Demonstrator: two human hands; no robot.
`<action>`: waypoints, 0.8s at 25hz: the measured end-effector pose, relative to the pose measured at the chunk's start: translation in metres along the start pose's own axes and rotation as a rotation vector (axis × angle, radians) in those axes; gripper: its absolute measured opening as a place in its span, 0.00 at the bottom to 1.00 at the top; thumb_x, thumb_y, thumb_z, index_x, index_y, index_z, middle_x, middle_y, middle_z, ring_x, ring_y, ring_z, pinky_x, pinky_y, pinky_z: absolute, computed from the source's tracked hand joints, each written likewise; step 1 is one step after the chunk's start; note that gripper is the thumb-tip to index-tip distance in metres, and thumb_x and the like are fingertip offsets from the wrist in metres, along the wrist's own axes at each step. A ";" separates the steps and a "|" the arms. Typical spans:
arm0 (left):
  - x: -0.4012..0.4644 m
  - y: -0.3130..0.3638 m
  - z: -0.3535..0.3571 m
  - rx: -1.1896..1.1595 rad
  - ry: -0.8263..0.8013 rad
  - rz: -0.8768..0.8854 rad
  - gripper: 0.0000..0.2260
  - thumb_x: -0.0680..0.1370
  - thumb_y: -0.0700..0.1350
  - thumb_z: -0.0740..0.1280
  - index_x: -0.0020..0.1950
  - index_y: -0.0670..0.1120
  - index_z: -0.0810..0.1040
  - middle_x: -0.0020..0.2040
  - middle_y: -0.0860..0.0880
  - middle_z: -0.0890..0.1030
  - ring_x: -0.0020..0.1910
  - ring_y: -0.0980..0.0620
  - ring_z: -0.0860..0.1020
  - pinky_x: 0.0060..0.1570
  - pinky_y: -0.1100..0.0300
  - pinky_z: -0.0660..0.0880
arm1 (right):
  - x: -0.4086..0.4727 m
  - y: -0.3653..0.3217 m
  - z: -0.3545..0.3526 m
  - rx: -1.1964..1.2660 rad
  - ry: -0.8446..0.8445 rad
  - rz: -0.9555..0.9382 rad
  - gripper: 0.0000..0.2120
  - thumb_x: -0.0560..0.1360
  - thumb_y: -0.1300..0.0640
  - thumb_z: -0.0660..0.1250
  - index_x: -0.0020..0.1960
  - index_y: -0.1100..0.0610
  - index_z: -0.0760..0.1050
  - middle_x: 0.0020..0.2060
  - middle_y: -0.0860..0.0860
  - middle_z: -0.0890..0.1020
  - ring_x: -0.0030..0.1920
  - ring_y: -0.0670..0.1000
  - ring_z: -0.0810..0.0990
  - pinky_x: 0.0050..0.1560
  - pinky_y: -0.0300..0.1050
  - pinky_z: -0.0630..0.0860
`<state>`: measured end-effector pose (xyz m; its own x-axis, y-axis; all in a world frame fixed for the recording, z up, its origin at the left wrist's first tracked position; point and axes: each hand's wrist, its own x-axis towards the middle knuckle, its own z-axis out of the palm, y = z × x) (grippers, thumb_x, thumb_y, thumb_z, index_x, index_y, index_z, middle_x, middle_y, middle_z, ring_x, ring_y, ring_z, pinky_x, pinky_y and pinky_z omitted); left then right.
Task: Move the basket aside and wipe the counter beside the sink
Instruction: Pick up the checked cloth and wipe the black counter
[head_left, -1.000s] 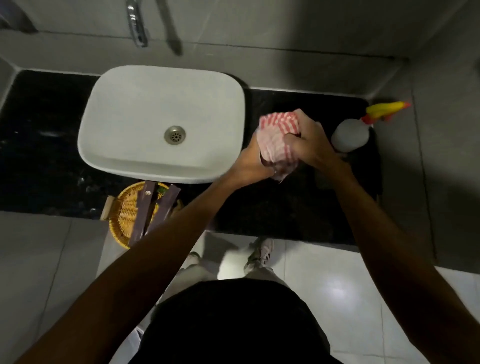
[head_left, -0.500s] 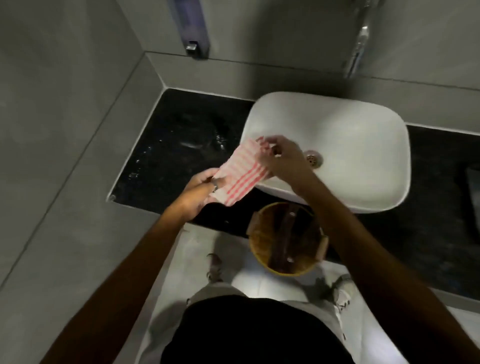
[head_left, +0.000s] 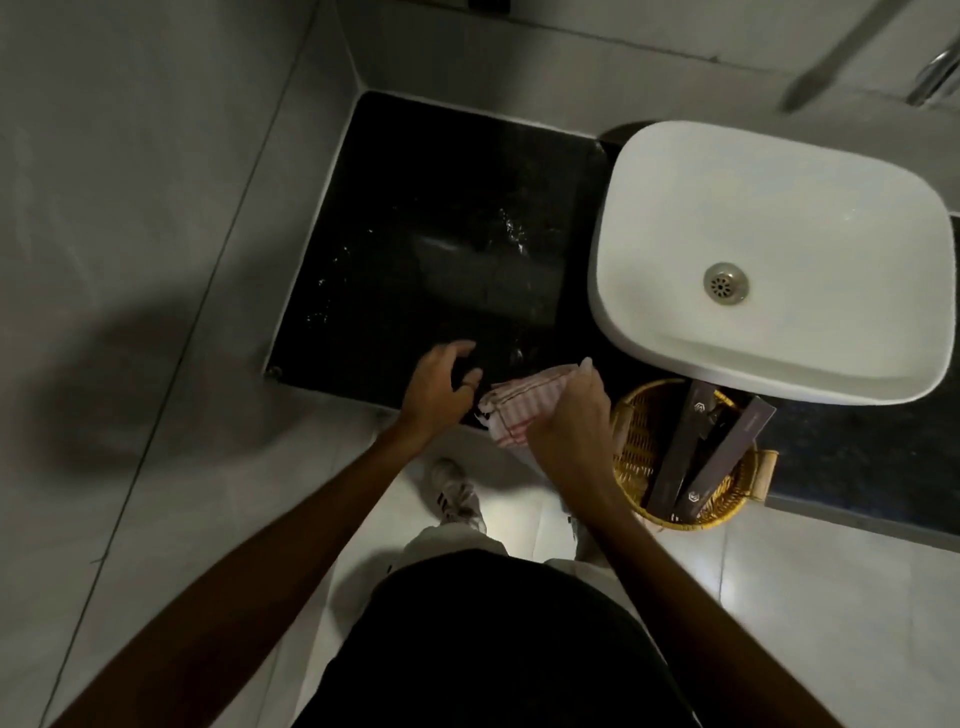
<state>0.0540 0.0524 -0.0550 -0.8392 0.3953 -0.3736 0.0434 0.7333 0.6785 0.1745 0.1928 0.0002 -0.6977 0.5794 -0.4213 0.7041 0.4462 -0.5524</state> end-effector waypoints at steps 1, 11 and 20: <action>0.007 -0.010 -0.005 0.108 0.075 0.045 0.21 0.83 0.47 0.67 0.75 0.46 0.73 0.73 0.44 0.75 0.72 0.46 0.73 0.68 0.53 0.72 | -0.007 0.001 0.013 0.042 -0.002 0.051 0.40 0.79 0.56 0.66 0.83 0.65 0.49 0.81 0.65 0.59 0.82 0.65 0.58 0.81 0.62 0.62; 0.081 -0.073 -0.015 0.622 0.137 0.228 0.28 0.87 0.56 0.49 0.84 0.44 0.57 0.85 0.41 0.56 0.85 0.40 0.52 0.83 0.41 0.51 | 0.075 -0.018 0.114 -0.102 0.433 0.446 0.42 0.84 0.38 0.53 0.83 0.69 0.50 0.82 0.69 0.52 0.84 0.69 0.49 0.83 0.67 0.48; 0.087 -0.081 -0.010 0.628 0.211 0.254 0.27 0.87 0.56 0.50 0.83 0.43 0.60 0.84 0.41 0.60 0.84 0.39 0.57 0.83 0.42 0.53 | 0.160 -0.082 0.125 -0.081 0.489 0.538 0.42 0.82 0.39 0.53 0.83 0.68 0.53 0.82 0.69 0.56 0.83 0.68 0.52 0.82 0.67 0.49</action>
<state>-0.0280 0.0224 -0.1365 -0.8458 0.5277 -0.0782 0.5031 0.8378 0.2120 -0.0112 0.1637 -0.1119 -0.1271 0.9625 -0.2398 0.9536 0.0521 -0.2965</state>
